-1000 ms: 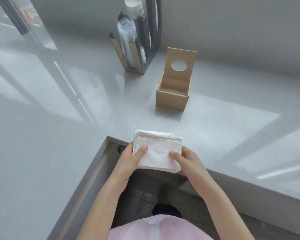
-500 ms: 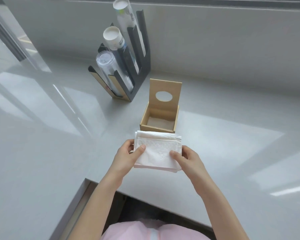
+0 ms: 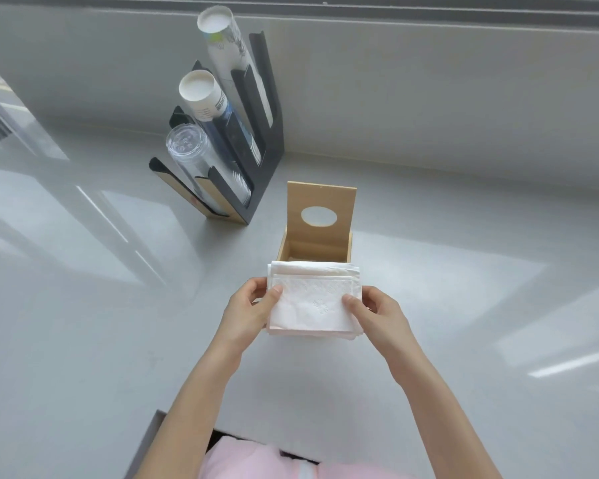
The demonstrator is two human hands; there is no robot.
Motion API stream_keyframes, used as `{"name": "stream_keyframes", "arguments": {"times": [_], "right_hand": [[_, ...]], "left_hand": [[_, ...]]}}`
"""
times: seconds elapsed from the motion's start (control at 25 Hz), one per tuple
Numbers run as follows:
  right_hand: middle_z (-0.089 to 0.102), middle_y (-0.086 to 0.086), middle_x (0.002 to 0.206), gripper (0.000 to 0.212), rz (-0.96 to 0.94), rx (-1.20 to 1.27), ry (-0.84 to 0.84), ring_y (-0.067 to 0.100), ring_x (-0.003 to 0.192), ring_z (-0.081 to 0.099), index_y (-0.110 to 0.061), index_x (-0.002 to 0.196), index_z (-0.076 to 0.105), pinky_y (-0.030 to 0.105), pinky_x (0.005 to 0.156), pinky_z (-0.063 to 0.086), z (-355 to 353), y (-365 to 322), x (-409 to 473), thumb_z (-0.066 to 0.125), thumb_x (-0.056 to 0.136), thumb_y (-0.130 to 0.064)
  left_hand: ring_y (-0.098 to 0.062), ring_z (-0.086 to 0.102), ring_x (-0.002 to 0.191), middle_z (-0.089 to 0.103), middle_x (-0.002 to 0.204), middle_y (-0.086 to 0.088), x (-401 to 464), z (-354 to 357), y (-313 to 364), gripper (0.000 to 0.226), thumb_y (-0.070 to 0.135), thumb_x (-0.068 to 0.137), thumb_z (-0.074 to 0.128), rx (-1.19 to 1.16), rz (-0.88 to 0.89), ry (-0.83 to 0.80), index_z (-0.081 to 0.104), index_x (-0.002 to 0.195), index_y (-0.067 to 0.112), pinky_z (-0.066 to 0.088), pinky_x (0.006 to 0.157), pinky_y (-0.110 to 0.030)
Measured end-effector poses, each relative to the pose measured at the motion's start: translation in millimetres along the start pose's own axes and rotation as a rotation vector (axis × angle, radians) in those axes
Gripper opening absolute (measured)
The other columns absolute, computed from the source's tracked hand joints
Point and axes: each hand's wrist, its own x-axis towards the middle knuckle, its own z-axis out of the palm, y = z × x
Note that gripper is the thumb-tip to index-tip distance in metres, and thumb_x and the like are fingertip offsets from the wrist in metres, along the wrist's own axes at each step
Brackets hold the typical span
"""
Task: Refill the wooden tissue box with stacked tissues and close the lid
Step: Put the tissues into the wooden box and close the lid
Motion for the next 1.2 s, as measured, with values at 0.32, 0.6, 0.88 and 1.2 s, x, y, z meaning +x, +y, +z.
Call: {"name": "stream_keyframes", "arguments": {"times": [0.32, 0.6, 0.88, 1.2], "right_hand": [[0.06, -0.008, 0.081, 0.009, 0.017, -0.039, 0.161, 0.014, 0.081, 0.058, -0.019, 0.094, 0.062, 0.02, 0.064, 0.044, 13.0, -12.9, 29.7, 0.054, 0.09, -0.022], [0.063, 0.003, 0.095, 0.028, -0.069, -0.328, 0.323, 0.02, 0.088, 0.056, -0.011, 0.114, 0.055, 0.029, 0.07, 0.045, 17.2, -28.4, 53.8, 0.052, 0.089, -0.023], [0.06, 0.002, 0.091, 0.029, -0.077, -0.375, 0.349, 0.024, 0.091, 0.058, -0.007, 0.113, 0.053, 0.03, 0.072, 0.043, 18.6, -22.9, 67.7, 0.053, 0.091, -0.026], [0.039, -0.003, 0.067, 0.019, -0.2, -0.808, 0.363, 0.032, 0.093, 0.049, -0.004, 0.103, 0.052, 0.04, 0.079, 0.042, 28.0, -27.0, 74.2, 0.047, 0.091, -0.018]], "left_hand": [[-0.015, 0.06, 0.086, 0.063, 0.089, 0.008, 45.5, -8.3, 14.3, 0.01, 0.025, 0.09, 0.054, 0.151, 0.088, -0.031, 0.059, 0.098, 0.02, 0.047, 0.075, -0.023], [-0.018, 0.056, 0.087, 0.063, 0.097, -0.002, 81.7, 1.4, 26.7, 0.023, 0.022, 0.09, 0.053, 0.345, 0.164, -0.007, 0.06, 0.108, 0.01, 0.04, 0.076, -0.025], [-0.018, 0.052, 0.081, 0.058, 0.094, -0.001, 100.3, 9.9, 25.1, 0.027, 0.022, 0.088, 0.054, 0.471, 0.191, -0.007, 0.055, 0.112, 0.009, 0.039, 0.074, -0.025], [-0.031, 0.046, 0.103, 0.062, 0.106, -0.013, 106.5, 14.3, 15.7, 0.025, 0.018, 0.089, 0.047, 0.77, 0.334, 0.032, 0.055, 0.107, 0.002, 0.037, 0.078, -0.034]]}}
